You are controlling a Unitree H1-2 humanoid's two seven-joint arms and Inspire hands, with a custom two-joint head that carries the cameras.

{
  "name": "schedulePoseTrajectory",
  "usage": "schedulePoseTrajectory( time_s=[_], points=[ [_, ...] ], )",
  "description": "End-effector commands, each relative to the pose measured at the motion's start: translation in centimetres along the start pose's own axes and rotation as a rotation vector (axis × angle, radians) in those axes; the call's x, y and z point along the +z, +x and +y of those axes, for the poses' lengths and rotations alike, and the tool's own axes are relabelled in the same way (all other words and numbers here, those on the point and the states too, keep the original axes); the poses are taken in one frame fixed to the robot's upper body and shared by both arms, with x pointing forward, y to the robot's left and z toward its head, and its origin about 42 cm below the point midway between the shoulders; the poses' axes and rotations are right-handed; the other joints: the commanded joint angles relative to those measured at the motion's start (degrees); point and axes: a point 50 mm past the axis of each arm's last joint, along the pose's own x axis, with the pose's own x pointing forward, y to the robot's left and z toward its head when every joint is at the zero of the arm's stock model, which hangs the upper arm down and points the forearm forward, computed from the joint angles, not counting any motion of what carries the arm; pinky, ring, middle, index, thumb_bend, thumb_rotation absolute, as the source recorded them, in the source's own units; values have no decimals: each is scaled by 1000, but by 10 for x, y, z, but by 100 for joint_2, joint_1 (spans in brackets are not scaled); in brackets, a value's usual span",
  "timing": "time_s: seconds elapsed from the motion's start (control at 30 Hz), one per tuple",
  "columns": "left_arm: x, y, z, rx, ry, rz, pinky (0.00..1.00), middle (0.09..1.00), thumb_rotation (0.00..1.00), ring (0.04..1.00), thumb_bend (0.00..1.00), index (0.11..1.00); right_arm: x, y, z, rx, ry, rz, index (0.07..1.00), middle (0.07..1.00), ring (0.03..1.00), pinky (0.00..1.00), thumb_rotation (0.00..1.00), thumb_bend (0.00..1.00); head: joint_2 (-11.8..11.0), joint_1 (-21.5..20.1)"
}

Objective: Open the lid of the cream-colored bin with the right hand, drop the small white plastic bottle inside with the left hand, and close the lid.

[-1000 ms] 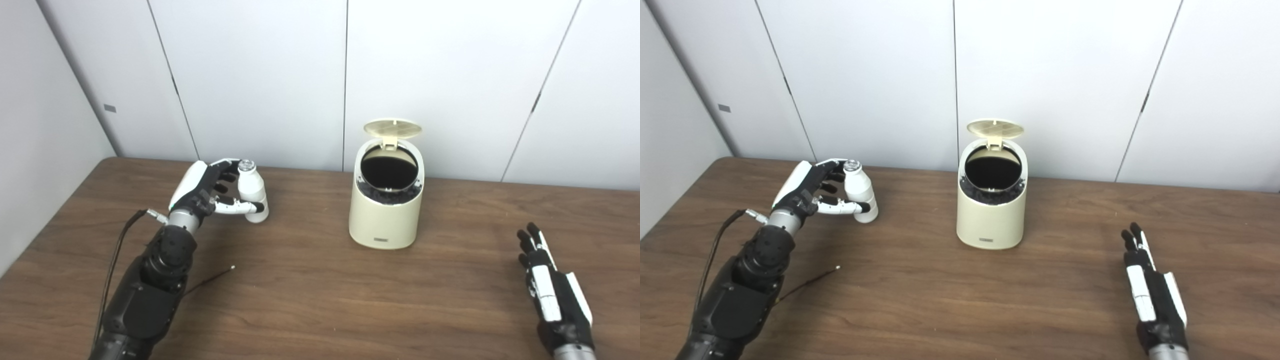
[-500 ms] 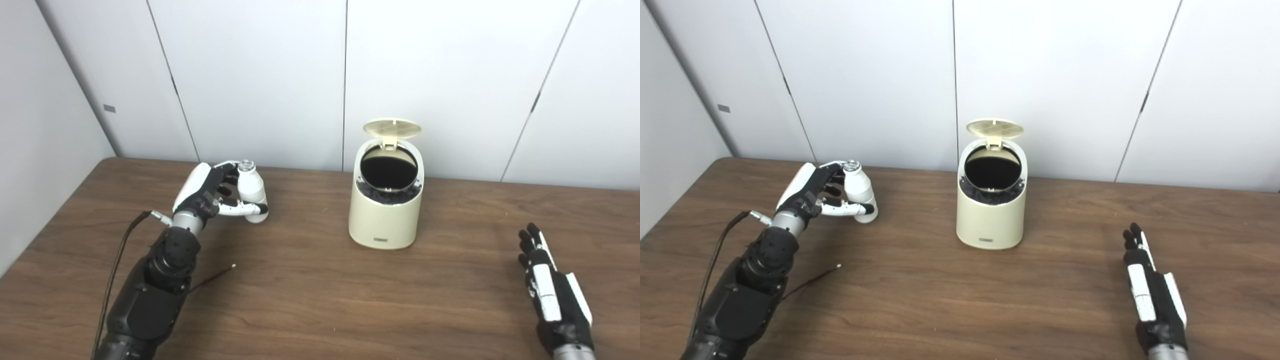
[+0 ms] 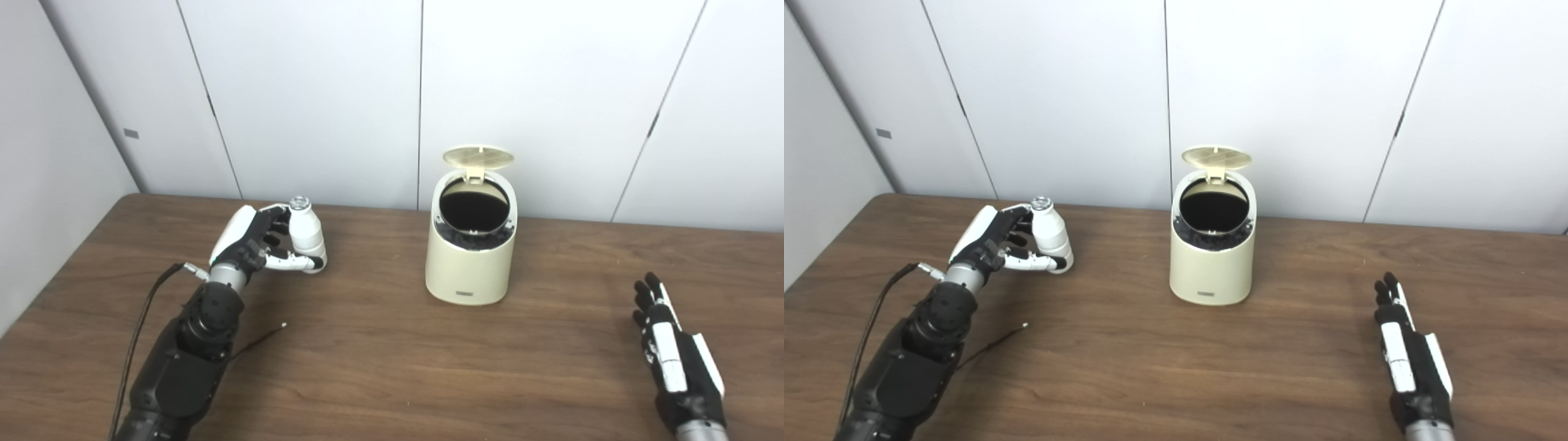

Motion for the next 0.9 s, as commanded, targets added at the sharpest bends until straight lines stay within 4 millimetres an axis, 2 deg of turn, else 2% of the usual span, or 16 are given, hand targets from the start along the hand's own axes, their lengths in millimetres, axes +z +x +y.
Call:
schedulePoseTrajectory(
  time_s=[0.0, 0.23, 0.47, 0.5, 0.53, 0.57, 0.63, 0.77, 0.87],
  points=[
    [21, 10, 16, 74, 5, -78, 717, 764, 64, 757, 799, 765, 0, 2, 3, -6, 17, -12, 999, 983, 1000, 1000, 960, 616, 4, 5],
    [23, 12, 13, 137, -90, -116, 566, 641, 0, 608, 774, 677, 1, 2, 3, -6, 18, -12, 1000, 987, 1000, 1000, 960, 612, -4, 7],
    [24, 15, 8, 118, -120, -127, 493, 584, 0, 556, 729, 627, -1, 3, 0, -7, 5, -22, 1000, 984, 1000, 1000, 969, 612, -7, -8],
    [24, 16, 8, 111, -122, -132, 484, 576, 20, 548, 624, 561, -1, 3, -1, -8, 0, -23, 1000, 985, 1000, 1000, 972, 614, -7, -8],
    [24, 16, 7, 104, -120, -138, 470, 520, 8, 532, 562, 532, -1, 3, -2, -9, -3, -25, 1000, 984, 1000, 1000, 978, 614, 1, -14],
    [24, 17, 7, 99, -114, -144, 466, 505, 4, 525, 542, 514, -1, 3, -3, -9, -4, -28, 1000, 984, 1000, 1000, 980, 612, 1, -14],
    [25, 17, 7, 93, -108, -148, 456, 507, 0, 505, 524, 481, -1, 4, -4, -9, -1, -34, 1000, 985, 1000, 1000, 980, 602, 5, -5],
    [28, 17, 7, 90, -101, -149, 410, 501, 0, 427, 503, 493, -1, 5, -6, -18, 2, -34, 1000, 984, 1000, 1000, 981, 583, 9, 11],
    [28, 17, 7, 89, -100, -157, 402, 501, 0, 420, 501, 493, -1, 6, -7, -18, 4, -36, 1000, 982, 1000, 1000, 989, 586, 14, 17]
  ],
)
